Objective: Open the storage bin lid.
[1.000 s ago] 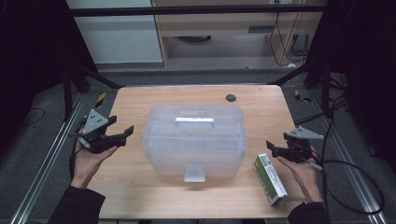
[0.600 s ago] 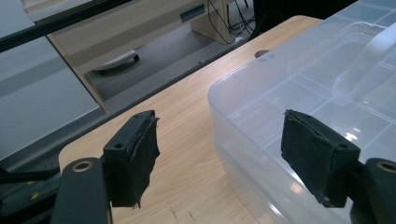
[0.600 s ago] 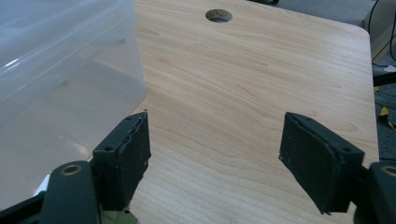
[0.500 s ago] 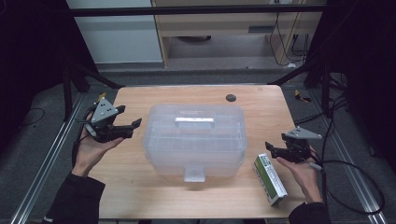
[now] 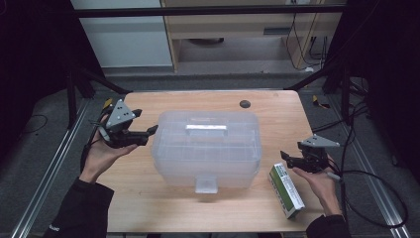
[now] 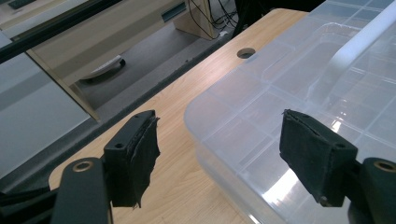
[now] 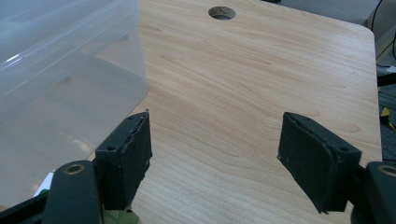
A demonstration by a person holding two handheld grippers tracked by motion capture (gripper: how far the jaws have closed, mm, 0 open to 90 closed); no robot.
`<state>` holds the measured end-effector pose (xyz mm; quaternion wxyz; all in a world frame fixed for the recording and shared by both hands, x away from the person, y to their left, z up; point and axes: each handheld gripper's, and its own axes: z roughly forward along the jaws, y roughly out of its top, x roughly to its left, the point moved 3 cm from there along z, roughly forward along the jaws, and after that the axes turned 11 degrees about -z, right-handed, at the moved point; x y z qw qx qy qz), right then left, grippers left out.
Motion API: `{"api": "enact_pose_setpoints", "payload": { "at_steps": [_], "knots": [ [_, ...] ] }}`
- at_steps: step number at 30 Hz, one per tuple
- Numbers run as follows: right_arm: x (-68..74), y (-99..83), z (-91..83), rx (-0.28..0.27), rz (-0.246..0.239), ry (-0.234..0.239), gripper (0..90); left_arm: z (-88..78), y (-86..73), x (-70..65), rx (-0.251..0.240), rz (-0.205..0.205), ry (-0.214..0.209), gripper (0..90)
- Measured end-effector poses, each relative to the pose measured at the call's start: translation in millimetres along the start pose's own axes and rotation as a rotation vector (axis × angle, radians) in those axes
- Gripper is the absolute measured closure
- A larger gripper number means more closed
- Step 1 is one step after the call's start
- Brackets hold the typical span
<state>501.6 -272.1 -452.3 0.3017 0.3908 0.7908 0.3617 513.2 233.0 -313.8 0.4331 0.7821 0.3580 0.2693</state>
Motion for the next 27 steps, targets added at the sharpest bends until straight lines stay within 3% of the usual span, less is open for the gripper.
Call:
{"api": "enact_pose_setpoints", "payload": {
  "at_steps": [4, 10, 27],
  "knots": [
    [0.0, 0.3, -0.1, -0.001, -0.003, 0.002, 26.0, 2.4, 7.1, -3.5, -0.016, 0.039, -0.023, 29.9],
    [0.9, 0.7, 0.2, 0.001, -0.008, 0.009, 26.5, 1.5, 13.5, -11.9, 0.004, 0.042, -0.036, 30.1],
    [1.2, 0.2, 0.5, 0.011, -0.016, 0.024, 28.1, 9.9, 25.4, -35.6, 0.045, 0.147, -0.092, 33.1]
  ]
}}
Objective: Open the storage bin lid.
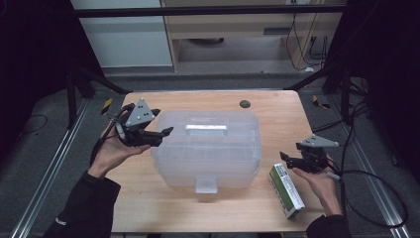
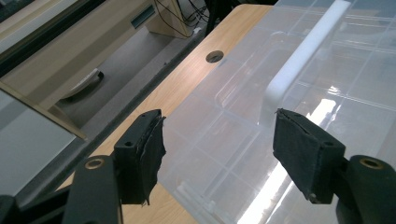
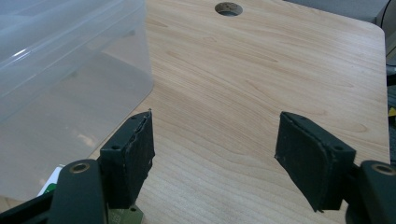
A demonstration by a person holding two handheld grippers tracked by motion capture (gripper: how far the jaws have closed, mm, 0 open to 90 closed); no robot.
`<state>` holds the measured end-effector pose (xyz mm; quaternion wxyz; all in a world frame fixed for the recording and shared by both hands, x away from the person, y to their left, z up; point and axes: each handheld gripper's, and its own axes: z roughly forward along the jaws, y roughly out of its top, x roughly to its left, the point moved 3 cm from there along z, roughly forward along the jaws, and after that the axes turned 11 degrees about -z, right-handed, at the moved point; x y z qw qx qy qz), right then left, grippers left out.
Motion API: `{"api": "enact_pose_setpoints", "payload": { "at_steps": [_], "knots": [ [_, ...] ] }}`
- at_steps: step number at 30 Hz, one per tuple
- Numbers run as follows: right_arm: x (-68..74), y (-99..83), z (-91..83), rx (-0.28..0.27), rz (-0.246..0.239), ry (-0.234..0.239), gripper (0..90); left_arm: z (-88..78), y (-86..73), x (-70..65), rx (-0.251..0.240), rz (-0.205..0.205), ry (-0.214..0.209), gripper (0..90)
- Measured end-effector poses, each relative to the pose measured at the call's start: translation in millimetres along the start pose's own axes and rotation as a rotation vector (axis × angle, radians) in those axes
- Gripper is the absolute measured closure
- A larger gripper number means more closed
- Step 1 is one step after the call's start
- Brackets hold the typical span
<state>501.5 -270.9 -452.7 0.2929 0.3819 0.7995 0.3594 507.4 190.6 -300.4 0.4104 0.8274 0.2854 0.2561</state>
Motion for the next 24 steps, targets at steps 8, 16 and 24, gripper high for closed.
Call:
{"api": "enact_pose_setpoints", "payload": {
  "at_steps": [8, 16, 24],
  "knots": [
    [0.6, -0.7, 0.9, 0.007, 0.002, 0.006, 28.9, 6.4, 5.3, -8.3, 0.005, 0.046, -0.034, 33.2],
    [0.6, -1.2, 1.3, 0.012, 0.0, 0.013, 30.1, 12.5, 11.2, -18.3, 0.038, 0.073, -0.054, 33.1],
    [0.8, -2.0, 2.3, 0.015, -0.005, 0.021, 31.9, 20.9, 16.9, -24.7, 0.048, 0.113, -0.07, 33.9]
  ]
}}
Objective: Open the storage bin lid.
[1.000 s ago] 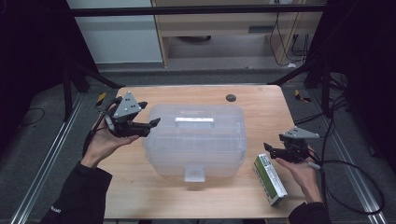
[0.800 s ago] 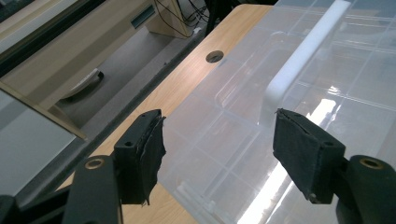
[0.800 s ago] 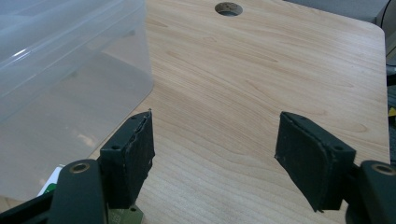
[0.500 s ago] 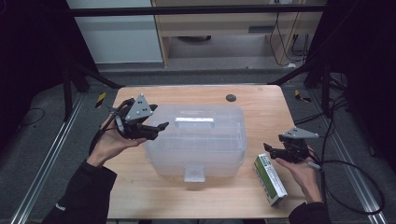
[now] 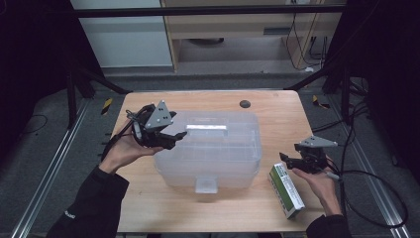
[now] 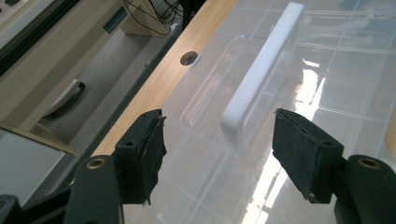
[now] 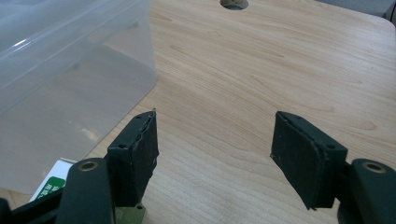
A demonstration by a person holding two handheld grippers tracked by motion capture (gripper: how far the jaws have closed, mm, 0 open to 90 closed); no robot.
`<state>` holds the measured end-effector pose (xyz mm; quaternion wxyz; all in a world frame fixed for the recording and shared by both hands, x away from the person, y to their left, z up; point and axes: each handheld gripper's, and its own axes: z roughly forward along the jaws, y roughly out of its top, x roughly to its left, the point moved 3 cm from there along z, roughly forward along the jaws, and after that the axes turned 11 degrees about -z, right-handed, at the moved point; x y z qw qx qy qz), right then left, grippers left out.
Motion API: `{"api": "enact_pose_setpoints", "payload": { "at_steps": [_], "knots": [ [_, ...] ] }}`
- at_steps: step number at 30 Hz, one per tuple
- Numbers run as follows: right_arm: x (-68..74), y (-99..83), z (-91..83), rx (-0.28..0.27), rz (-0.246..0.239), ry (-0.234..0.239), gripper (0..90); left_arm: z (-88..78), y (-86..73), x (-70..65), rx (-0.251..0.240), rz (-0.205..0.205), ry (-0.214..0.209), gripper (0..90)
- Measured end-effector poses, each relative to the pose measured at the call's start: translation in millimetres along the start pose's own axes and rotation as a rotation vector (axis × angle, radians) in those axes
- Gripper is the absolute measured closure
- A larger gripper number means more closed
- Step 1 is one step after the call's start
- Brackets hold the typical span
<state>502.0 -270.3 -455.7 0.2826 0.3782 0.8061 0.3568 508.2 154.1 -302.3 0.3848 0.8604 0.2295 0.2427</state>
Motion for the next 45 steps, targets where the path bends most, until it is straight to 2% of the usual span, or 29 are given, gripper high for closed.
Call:
{"api": "enact_pose_setpoints", "payload": {
  "at_steps": [8, 9, 14, 23, 31, 33, 45],
  "knots": [
    [0.8, -0.4, 1.1, 0.002, -0.001, 0.016, 34.7, 8.4, 6.6, -3.5, 0.021, 0.051, -0.007, 36.4],
    [0.9, -0.4, 1.1, 0.003, -0.002, 0.019, 35.3, 10.1, 8.4, -3.8, 0.029, 0.068, -0.009, 36.9],
    [1.0, -0.2, 1.0, 0.002, -0.003, 0.025, 36.7, 13.9, 10.6, -6.0, 0.027, 0.074, -0.02, 39.7],
    [2.1, -0.2, 1.5, 0.005, -0.006, 0.035, 39.0, 27.1, 12.1, -10.2, 0.068, 0.119, -0.033, 45.3],
    [2.8, -0.3, 1.8, 0.008, -0.006, 0.041, 40.2, 35.4, 13.8, -11.9, 0.089, 0.135, -0.036, 50.5],
    [2.8, -0.4, 1.9, 0.009, -0.007, 0.043, 40.5, 39.1, 14.2, -12.4, 0.099, 0.143, -0.056, 52.4],
    [3.4, -0.3, 2.1, 0.013, -0.006, 0.053, 42.4, 49.6, 14.3, -14.2, 0.146, 0.204, -0.048, 63.3]
  ]
}}
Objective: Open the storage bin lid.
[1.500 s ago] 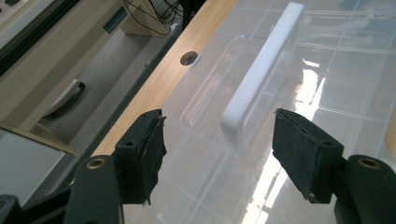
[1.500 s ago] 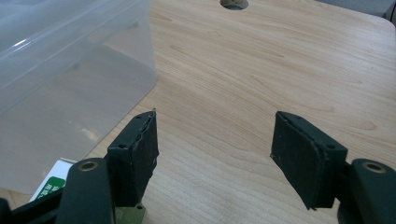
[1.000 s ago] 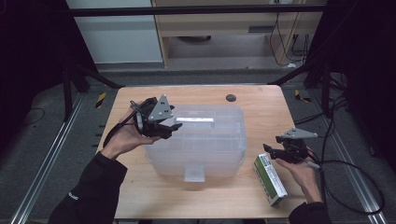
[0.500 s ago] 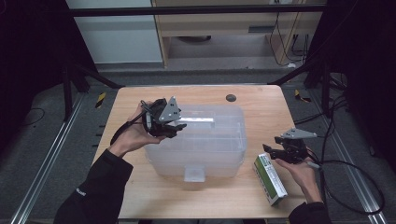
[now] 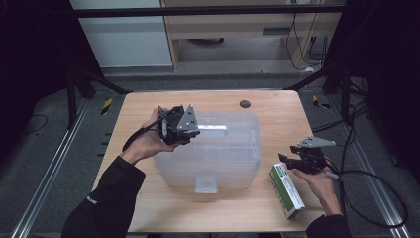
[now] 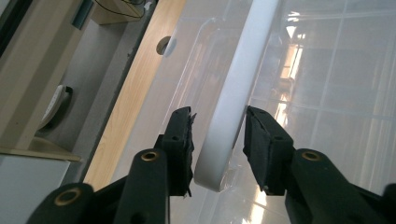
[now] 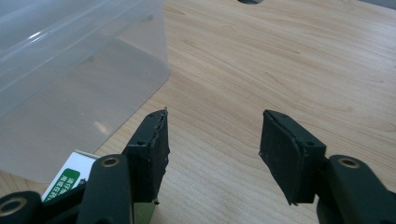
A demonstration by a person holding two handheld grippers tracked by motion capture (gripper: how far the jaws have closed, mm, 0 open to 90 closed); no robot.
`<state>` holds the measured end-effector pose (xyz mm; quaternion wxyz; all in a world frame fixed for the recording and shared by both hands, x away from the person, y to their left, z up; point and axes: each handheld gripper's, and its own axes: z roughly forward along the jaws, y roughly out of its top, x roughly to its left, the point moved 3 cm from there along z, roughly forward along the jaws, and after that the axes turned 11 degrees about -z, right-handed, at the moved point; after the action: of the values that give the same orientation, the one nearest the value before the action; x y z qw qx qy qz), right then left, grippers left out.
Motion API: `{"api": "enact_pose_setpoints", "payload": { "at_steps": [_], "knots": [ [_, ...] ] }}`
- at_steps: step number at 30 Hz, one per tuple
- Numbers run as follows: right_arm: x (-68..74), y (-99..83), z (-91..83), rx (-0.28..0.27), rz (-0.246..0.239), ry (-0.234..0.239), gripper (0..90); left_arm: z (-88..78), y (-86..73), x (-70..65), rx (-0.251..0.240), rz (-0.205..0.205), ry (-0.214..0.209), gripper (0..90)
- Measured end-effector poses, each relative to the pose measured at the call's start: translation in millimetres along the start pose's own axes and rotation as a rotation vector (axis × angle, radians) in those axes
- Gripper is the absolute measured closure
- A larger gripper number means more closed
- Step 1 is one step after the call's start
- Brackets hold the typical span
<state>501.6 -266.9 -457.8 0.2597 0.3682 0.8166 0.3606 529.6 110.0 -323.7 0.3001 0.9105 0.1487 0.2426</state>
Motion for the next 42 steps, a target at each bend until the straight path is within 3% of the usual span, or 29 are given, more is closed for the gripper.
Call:
{"api": "enact_pose_setpoints", "payload": {
  "at_steps": [5, 16, 38, 42],
  "knots": [
    [0.3, 0.1, 0.2, 0.002, 0.0, 0.006, 43.1, 2.0, 0.1, 1.0, 0.01, 0.015, 0.001, 68.6],
    [0.9, 2.5, -1.8, -0.002, 0.001, 0.014, 45.0, 0.8, 3.0, 0.4, 0.042, 0.067, 0.019, 70.3],
    [16.9, 26.9, -18.3, -0.054, -0.064, 0.072, 52.8, -0.4, 4.7, 3.4, 0.044, 0.054, 0.012, 70.6],
    [19.4, 29.6, -20.5, -0.058, -0.07, 0.075, 53.5, -1.0, 5.9, 3.8, 0.043, 0.054, 0.028, 70.4]
  ]
}}
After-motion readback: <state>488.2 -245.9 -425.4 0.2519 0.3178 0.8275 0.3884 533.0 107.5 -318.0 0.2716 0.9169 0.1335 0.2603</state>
